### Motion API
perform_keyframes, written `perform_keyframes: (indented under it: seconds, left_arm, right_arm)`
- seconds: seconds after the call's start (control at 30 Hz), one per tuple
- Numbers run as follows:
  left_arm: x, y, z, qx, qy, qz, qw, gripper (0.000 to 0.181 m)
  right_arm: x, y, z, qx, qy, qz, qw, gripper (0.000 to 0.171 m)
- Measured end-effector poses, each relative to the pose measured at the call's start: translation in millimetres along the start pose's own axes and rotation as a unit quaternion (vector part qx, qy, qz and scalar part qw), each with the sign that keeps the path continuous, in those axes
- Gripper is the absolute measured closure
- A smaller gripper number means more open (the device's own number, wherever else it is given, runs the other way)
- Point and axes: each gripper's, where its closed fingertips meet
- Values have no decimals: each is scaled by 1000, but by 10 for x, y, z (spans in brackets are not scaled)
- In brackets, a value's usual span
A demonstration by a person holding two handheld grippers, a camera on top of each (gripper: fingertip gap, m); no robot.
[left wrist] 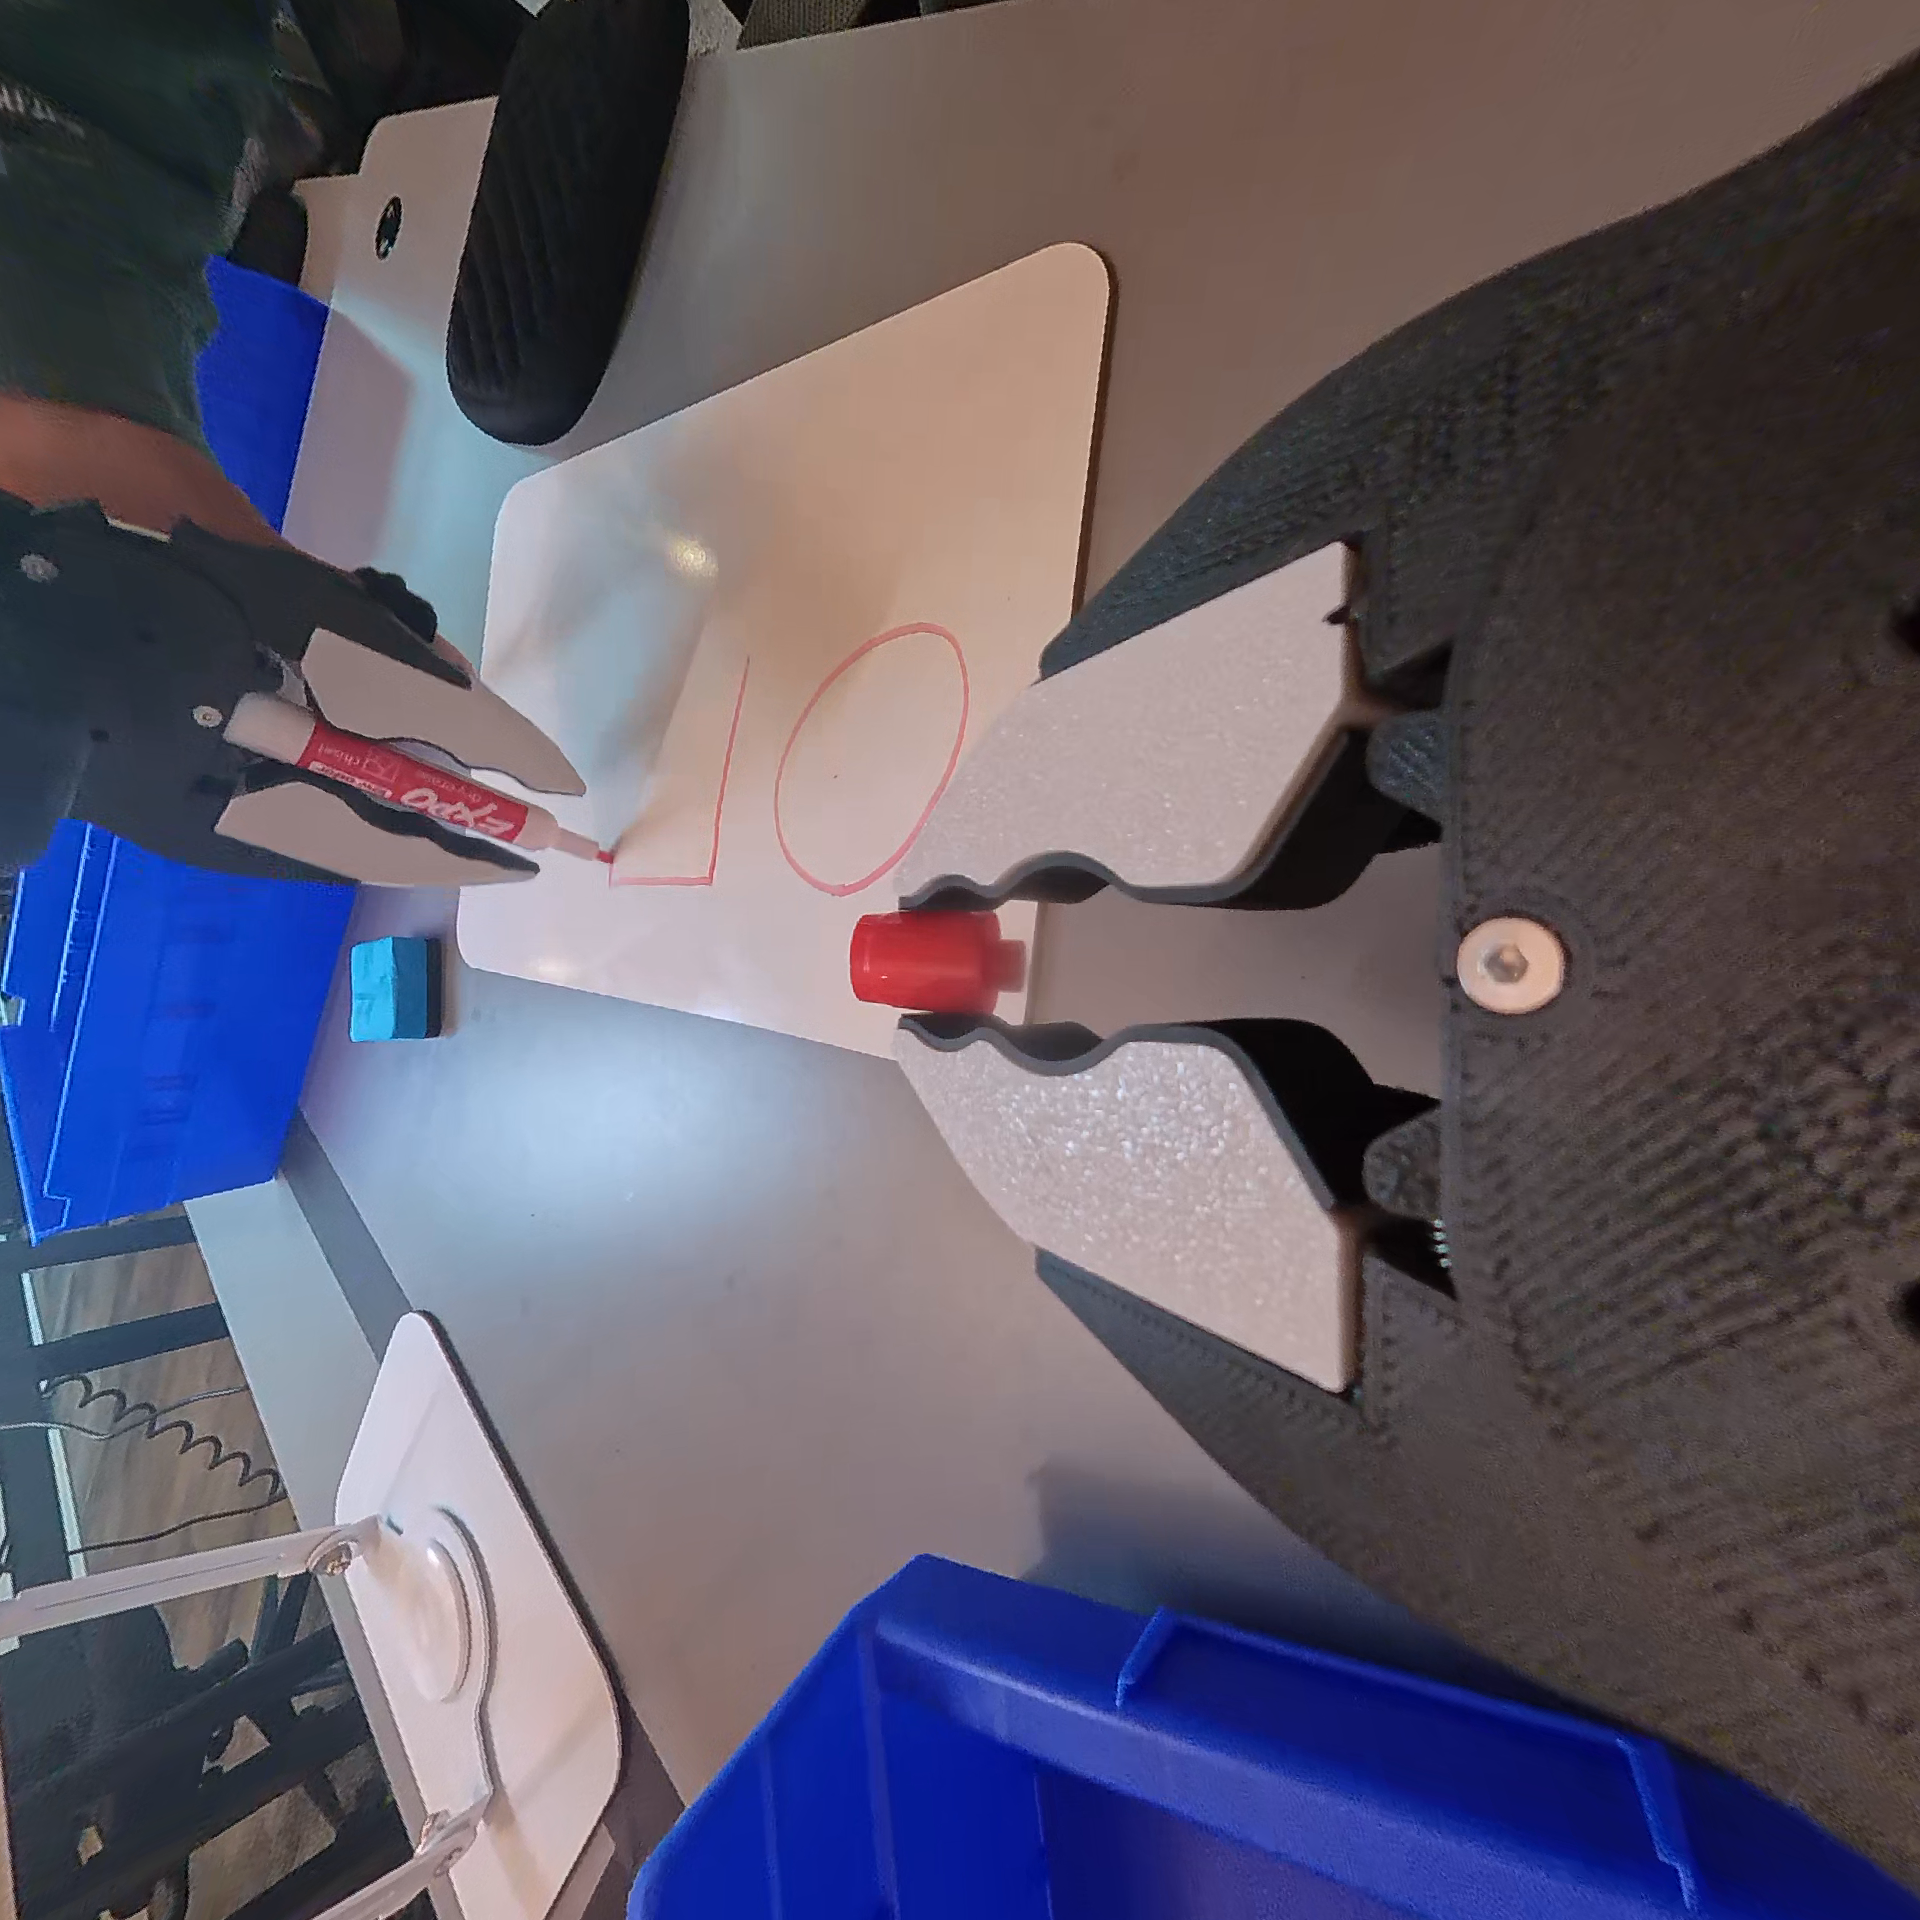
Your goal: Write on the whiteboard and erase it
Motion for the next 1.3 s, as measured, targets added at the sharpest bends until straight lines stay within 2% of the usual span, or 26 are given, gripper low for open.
perform_keyframes:
  seconds: [0.23,0.37,0.67,0.77,0.97,1.3]
  left_arm:
    - [7,9,0,1,-1,-2,1000,163]
    - [13,19,9,3,1,-4,1000,163]
    - [10,4,-5,-1,1,-3,1000,163]
    - [9,3,2,0,2,-4,1000,163]
    - [-4,0,8,0,5,-2,1000,163]
    - [24,11,-28,-5,0,-4,1000,163]
  right_arm:
    - [233,-165,-415,-27,-5,-15,1000,137]
    - [259,-191,-486,-24,-7,-14,1000,137]
    - [-255,-185,-855,-51,-63,41,996,137]
    - [-223,-224,-735,-45,-42,50,997,137]
    - [183,-221,-181,-8,43,36,998,137]
    - [185,-89,-132,-17,60,54,997,137]
Point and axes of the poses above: each gripper's, where its closed fingertips meet, y out along the fingers, x out of its underside, z = x × y across the jaws, and after that the axes turned 8 degrees about x, right-handed
